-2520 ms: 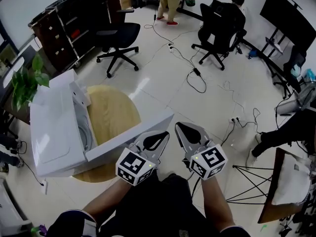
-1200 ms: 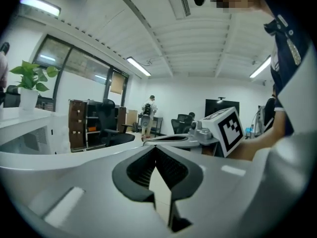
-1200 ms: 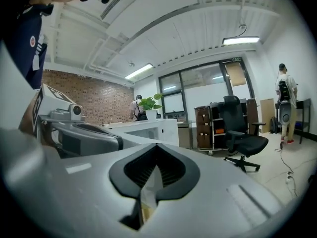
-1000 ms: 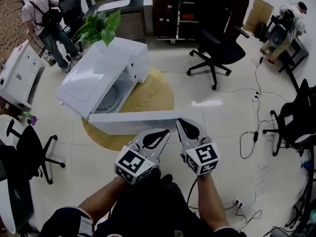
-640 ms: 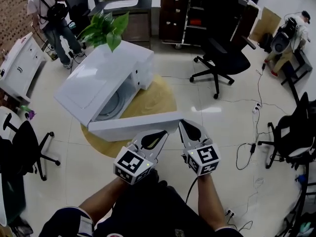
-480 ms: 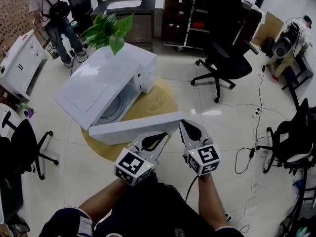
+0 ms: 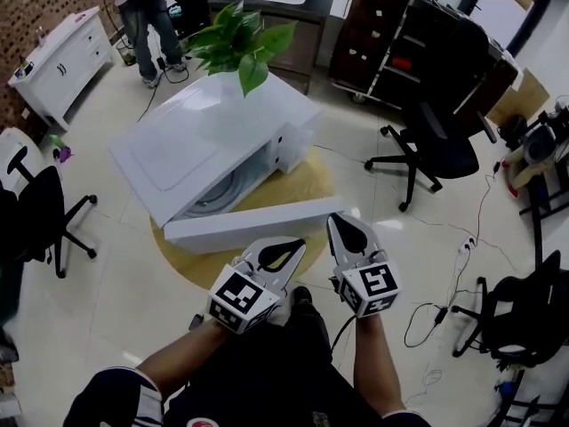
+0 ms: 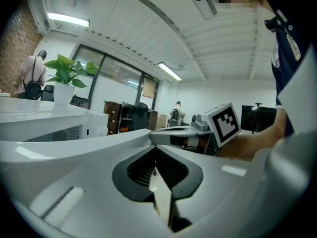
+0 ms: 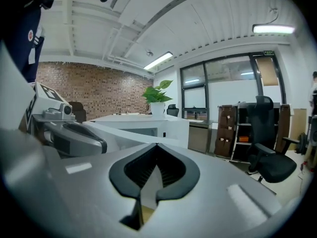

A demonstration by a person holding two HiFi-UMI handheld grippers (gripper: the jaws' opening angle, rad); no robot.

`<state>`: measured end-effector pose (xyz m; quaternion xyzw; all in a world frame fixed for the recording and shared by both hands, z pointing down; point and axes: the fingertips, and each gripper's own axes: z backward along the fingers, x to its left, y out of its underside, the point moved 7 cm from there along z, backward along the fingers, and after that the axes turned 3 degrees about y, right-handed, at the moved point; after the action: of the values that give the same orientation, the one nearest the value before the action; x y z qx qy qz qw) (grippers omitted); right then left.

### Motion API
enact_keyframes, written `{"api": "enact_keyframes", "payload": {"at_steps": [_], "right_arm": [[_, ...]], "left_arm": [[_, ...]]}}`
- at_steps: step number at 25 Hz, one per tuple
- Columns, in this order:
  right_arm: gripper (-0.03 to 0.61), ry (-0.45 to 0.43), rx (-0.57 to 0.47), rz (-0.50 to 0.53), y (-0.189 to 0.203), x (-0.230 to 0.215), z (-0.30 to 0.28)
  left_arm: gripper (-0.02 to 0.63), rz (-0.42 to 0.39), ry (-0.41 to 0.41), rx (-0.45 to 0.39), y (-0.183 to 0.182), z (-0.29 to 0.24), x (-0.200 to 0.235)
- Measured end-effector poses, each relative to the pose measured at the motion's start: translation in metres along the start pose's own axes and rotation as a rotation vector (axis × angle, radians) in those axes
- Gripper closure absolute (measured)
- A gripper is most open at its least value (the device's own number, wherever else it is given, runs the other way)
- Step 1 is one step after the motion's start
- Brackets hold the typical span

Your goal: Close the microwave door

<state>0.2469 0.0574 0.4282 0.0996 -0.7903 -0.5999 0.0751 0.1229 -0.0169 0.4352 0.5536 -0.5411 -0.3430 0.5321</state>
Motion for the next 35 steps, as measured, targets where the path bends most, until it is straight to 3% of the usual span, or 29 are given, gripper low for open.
{"api": "enact_keyframes", "payload": {"at_steps": [9,15,24,35], "right_arm": [[0.577,-0.240,0.025,0.042,-0.009,-0.025,-0.051],[0.577,-0.340,0.020,0.078,-0.014,-0.032,-0.082],[0.577,-0.411,-0.004,0.124,-0.030,-0.036,-0.131],[0.577,-0.437,-0.012,0.139,-0.044,-0.027,-0.171]], "left_arm": [[0.601,0.056,-0.252,-0.043,-0.006,-0.024,0.018],[0.601,0.100,-0.398,-0.060,-0.002,-0.028,0.027],[0.601,0.099,-0.541,-0.079,-0.008,-0.020,0.041],[0.601,0.107,-0.634,-0.092,-0.009,-0.006,0.054]]}}
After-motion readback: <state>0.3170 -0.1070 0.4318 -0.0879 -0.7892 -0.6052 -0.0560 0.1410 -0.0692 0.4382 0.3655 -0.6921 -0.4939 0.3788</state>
